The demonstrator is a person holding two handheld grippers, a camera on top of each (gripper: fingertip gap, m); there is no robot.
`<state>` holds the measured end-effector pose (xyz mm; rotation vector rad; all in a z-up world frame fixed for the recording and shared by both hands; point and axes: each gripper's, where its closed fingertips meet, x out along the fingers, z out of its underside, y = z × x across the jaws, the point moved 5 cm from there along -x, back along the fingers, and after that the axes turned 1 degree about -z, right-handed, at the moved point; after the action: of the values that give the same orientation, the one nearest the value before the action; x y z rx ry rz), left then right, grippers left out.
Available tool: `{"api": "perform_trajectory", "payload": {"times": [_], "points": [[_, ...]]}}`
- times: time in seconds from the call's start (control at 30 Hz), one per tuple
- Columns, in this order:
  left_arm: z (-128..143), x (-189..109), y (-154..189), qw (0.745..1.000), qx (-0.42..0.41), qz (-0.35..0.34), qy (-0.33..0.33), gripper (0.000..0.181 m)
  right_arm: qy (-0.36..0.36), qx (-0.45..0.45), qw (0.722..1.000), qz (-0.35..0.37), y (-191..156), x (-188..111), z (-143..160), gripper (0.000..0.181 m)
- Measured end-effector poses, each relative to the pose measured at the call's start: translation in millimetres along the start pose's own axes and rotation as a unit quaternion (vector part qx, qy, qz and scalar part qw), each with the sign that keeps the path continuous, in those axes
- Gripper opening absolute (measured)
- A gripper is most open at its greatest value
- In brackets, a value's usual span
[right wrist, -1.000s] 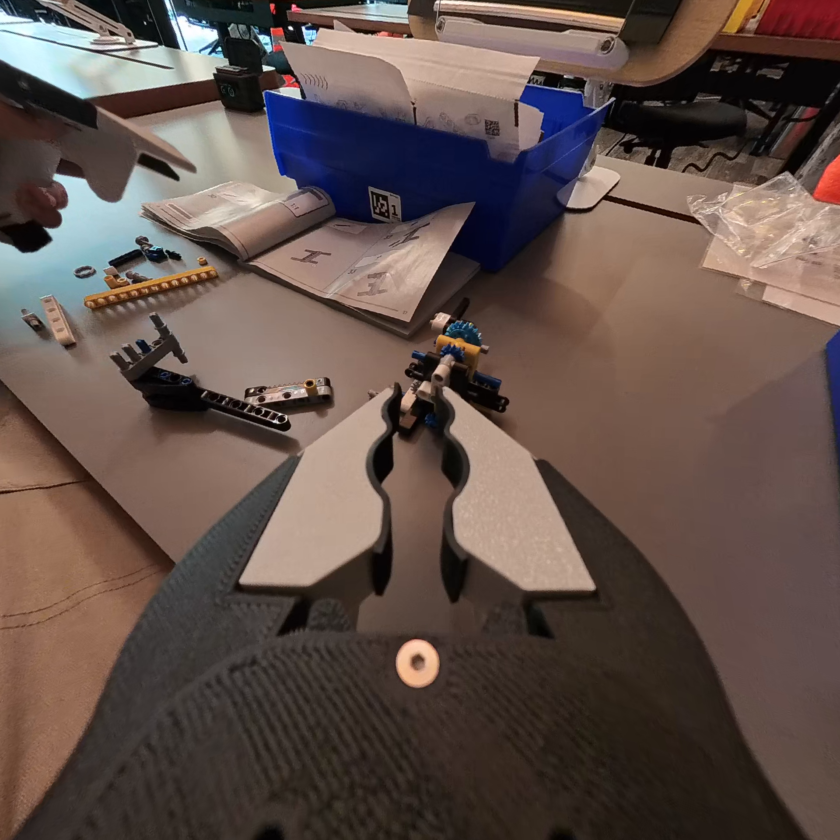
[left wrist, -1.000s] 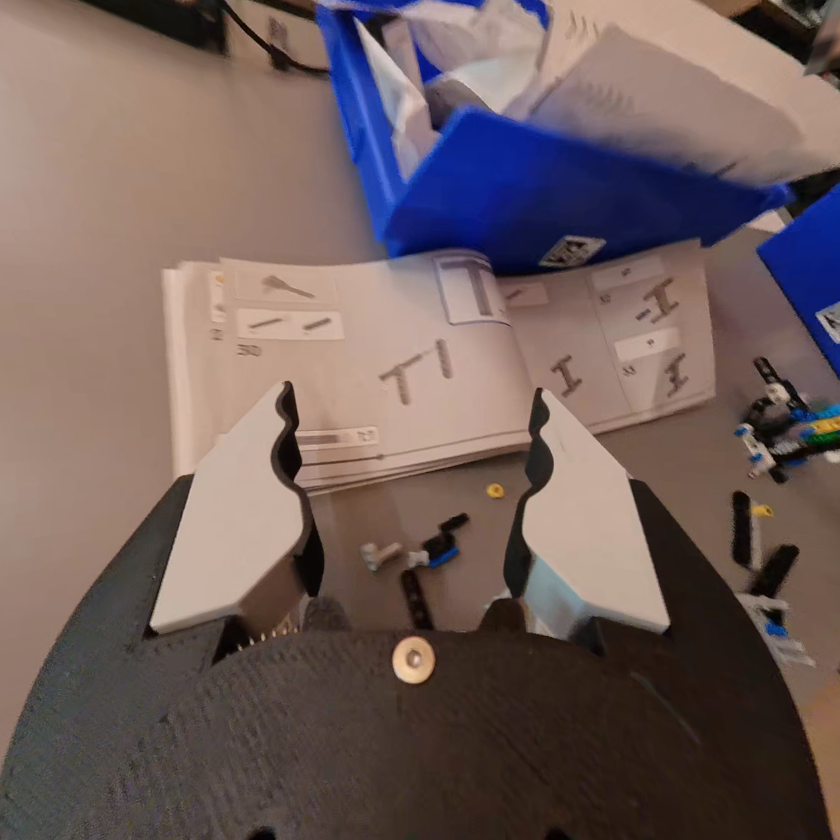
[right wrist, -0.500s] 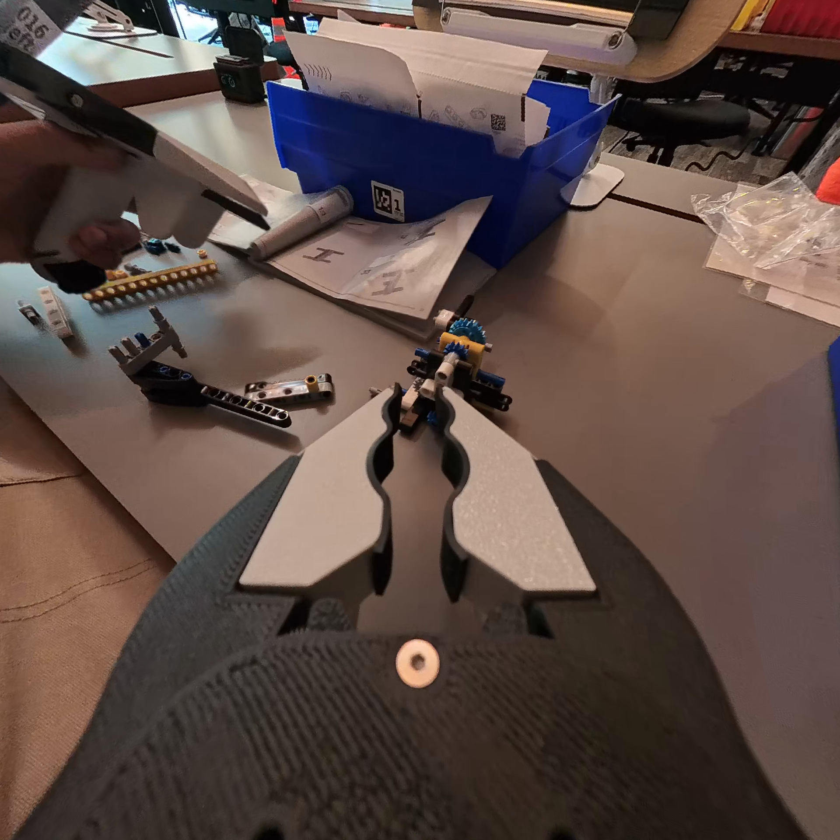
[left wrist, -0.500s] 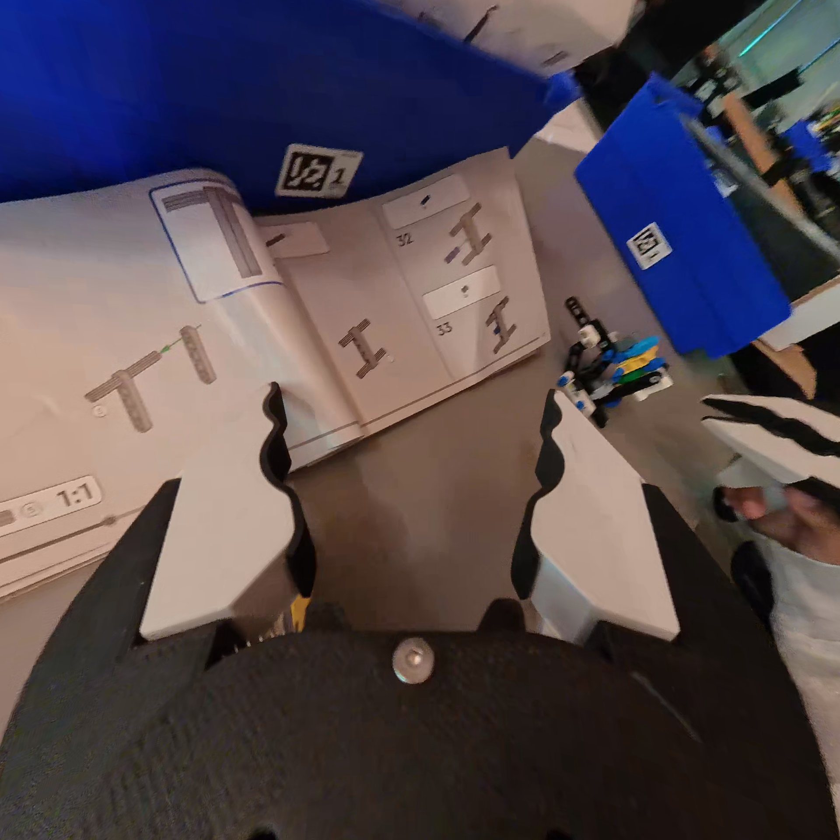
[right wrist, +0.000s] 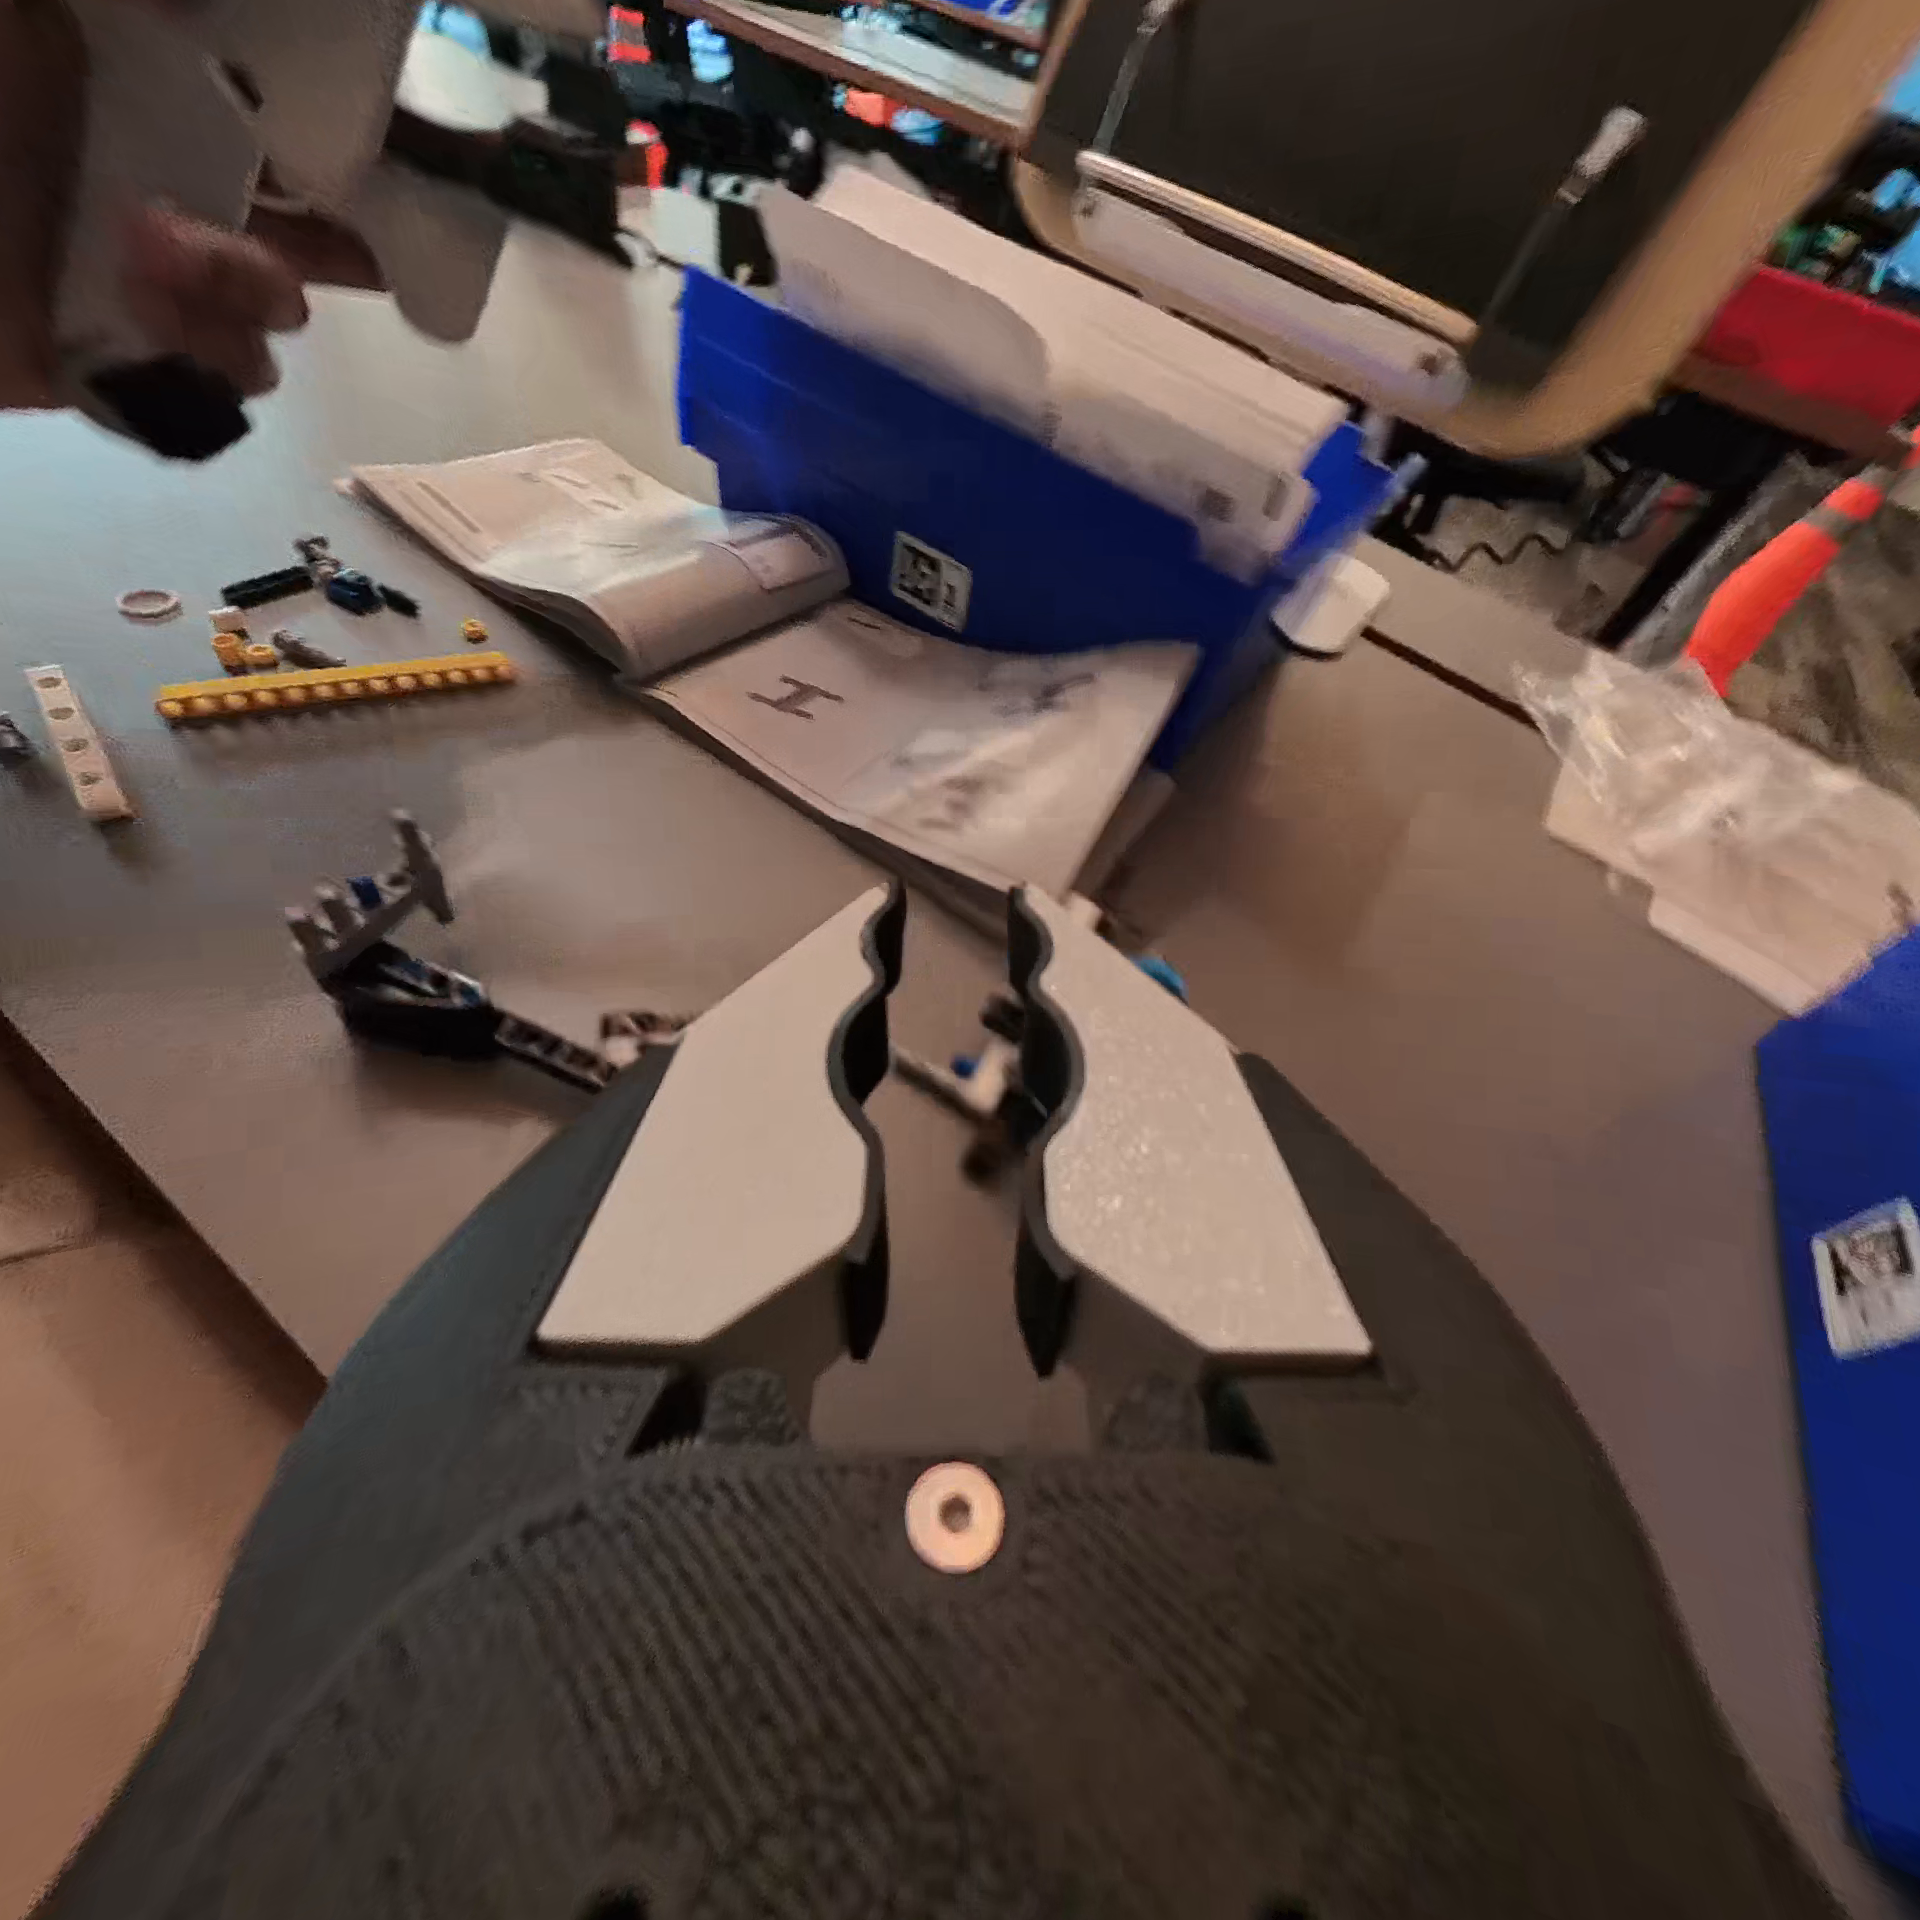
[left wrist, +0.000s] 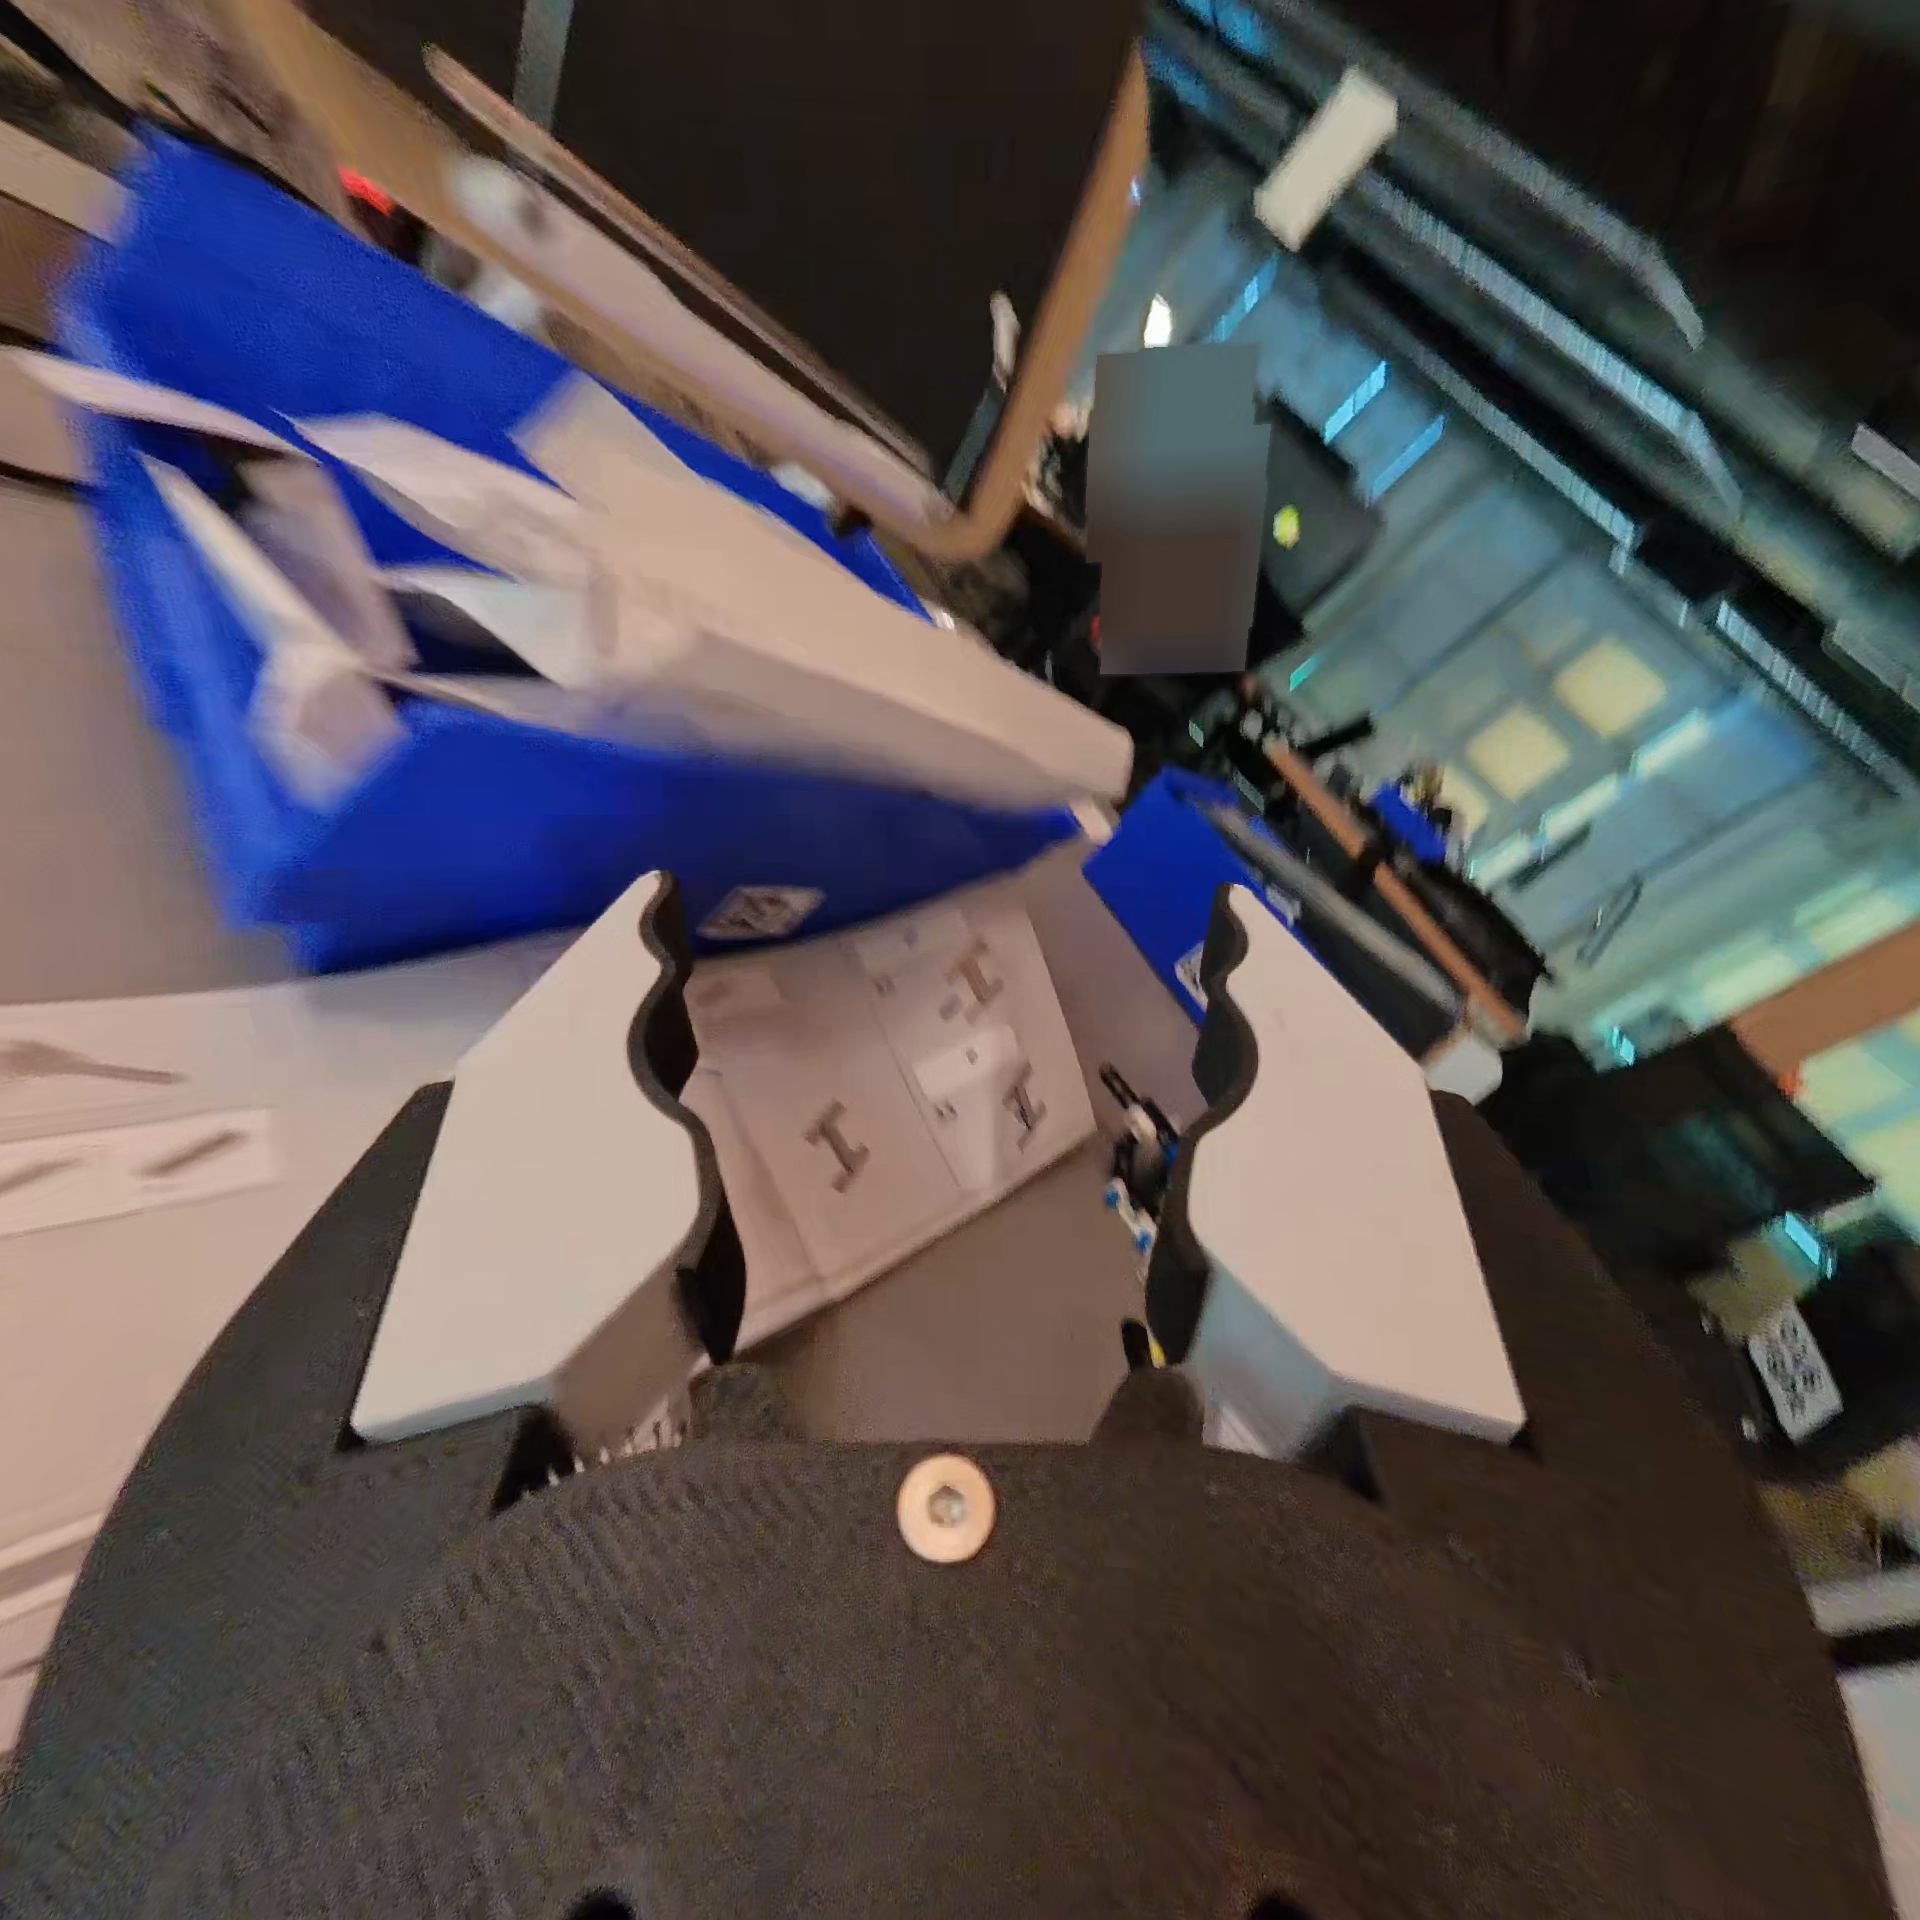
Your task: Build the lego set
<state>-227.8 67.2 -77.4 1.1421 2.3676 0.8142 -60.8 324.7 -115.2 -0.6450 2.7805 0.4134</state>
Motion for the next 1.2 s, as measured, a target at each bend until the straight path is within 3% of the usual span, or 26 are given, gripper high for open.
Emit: {"api": "perform_trajectory", "payload": {"times": [0.03, 0.23, 0.37, 0.47, 0.7, 0.9, 1.2], "points": [[-12, -9, -15, 1.0, -0.011, -0.007, 0.02, 0.096, -0.006, -0.02, 1.0, -0.009, -11, 11, -8, 0.019], [-25, -54, -84, 0.997, -0.027, -0.036, 0.067, 0.095, -0.056, -0.144, 0.985, -0.077, -76, 100, -56, 0.019], [-34, -67, -93, 0.994, -0.034, 0.003, 0.099, 0.093, -0.108, -0.212, 0.966, -0.104, -111, 149, -65, 0.022], [-29, -62, -98, 0.996, -0.028, 0.019, 0.08, 0.092, -0.146, -0.27, 0.947, -0.099, -125, 171, -62, 0.023], [-22, -48, -101, 0.99, -0.096, 0.08, 0.072, 0.091, -0.211, -0.322, 0.92, -0.069, -132, 191, -53, 0.021], [-25, -53, -110, 0.984, -0.126, 0.087, 0.086, 0.091, -0.214, -0.342, 0.914, -0.043, -136, 198, -48, 0.019], [-20, -59, -110, 0.979, -0.15, 0.094, 0.098, 0.091, -0.21, -0.355, 0.909, -0.063, -141, 199, -45, 0.023]]}}
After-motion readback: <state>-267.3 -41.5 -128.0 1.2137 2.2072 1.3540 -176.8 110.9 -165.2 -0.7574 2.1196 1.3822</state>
